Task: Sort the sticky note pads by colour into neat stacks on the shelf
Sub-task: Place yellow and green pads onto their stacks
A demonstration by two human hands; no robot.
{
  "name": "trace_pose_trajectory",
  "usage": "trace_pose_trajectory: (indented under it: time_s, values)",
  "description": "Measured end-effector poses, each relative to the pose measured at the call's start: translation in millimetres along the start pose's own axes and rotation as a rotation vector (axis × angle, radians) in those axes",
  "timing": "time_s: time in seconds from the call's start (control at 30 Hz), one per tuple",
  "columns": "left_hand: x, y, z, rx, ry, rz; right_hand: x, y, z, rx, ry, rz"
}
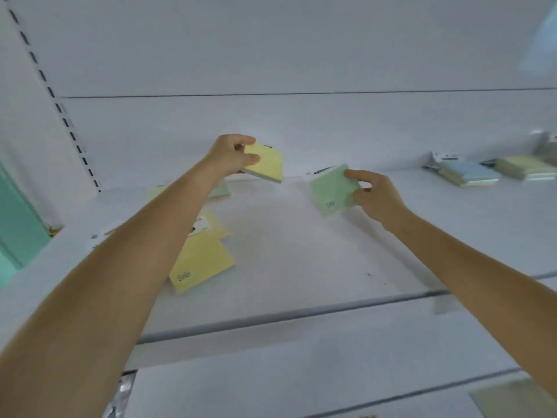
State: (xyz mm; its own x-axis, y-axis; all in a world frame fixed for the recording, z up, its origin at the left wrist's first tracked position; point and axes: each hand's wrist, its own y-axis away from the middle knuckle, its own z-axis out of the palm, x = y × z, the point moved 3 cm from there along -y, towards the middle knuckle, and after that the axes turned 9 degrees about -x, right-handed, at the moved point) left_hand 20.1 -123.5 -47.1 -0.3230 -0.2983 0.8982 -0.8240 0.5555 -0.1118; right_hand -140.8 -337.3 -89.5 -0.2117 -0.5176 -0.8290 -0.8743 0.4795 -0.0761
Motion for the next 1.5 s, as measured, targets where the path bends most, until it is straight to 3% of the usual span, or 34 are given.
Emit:
trace_pose_trajectory:
  time_s: [0.23,0.47,0.7,1.03,1.3,1.5]
  values:
    - [67,-20,141,-0.154,0.117,0.035,67,34,-115,0.153,0.049,0.034]
    - [125,-31,289,-0.181,0.156,0.068,155,59,-248,0.230,-0.012,0.096]
    - [165,-52,403,-0.211,0.179,0.103,223,58,-329,0.261,-0.131,0.127]
    - [219,-141,500,-0.240,0.162,0.146,277,2,-408,0.300,-0.097,0.088]
    - [223,-182,553,-0.219,0.116,0.016,304,-53,-468,0.380,-0.246,0.015]
    - [217,-196,574,-0.090,-0.120,-0.050,311,-95,-514,0.377,-0.390,-0.056]
